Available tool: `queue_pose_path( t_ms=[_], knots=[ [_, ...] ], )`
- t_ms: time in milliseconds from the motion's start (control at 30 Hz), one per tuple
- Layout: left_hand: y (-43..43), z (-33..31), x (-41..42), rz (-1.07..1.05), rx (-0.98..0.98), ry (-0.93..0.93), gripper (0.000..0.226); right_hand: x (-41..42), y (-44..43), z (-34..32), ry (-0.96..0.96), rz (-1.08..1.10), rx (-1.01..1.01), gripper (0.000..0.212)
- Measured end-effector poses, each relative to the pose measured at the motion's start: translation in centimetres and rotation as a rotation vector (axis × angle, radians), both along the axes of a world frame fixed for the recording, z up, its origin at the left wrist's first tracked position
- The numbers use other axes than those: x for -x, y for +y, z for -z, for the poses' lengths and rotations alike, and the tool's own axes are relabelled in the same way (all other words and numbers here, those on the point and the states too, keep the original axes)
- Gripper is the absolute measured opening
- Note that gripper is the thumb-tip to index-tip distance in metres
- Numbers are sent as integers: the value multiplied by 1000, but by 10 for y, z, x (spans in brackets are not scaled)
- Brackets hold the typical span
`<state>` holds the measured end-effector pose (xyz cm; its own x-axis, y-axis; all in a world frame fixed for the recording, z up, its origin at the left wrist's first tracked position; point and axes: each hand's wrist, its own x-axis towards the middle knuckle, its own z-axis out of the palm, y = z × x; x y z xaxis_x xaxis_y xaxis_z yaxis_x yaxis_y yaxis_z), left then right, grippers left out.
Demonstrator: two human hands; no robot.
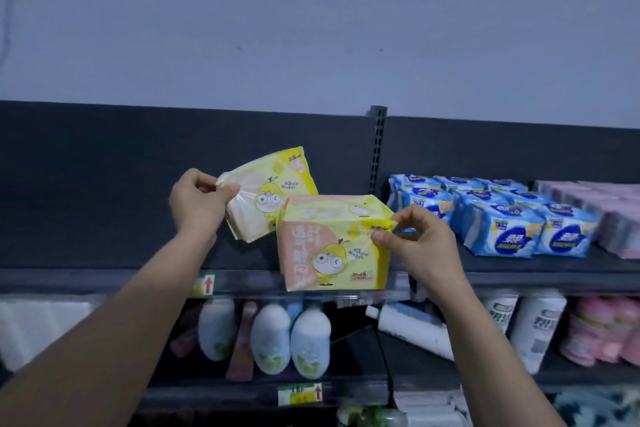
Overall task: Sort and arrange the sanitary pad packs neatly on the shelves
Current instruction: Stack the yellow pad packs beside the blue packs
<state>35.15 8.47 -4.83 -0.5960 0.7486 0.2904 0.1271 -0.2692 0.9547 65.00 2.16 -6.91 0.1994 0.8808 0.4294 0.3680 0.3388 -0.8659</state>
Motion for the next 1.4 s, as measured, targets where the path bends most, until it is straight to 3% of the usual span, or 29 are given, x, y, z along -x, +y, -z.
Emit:
queue_pose_path(
  t_ms=[467, 667, 1000, 1200, 1400],
  knots=[
    [180, 1, -77, 186, -9, 269, 34, -38, 117, 3, -2, 20, 58, 31],
    [222, 16, -94, 245, 21, 289, 35, -45, 144, 6, 41, -22, 77, 31],
    [245, 23, -125, 417, 6, 456, 39, -60, 179, 7, 8, -21, 128, 30],
    [249, 28, -121, 493, 58, 484, 25, -64, 191, 11, -104, 35, 150, 33],
    [230, 22, -107, 698, 111, 297, 33, -59, 200, 11, -285, 152, 114, 33]
  ],
)
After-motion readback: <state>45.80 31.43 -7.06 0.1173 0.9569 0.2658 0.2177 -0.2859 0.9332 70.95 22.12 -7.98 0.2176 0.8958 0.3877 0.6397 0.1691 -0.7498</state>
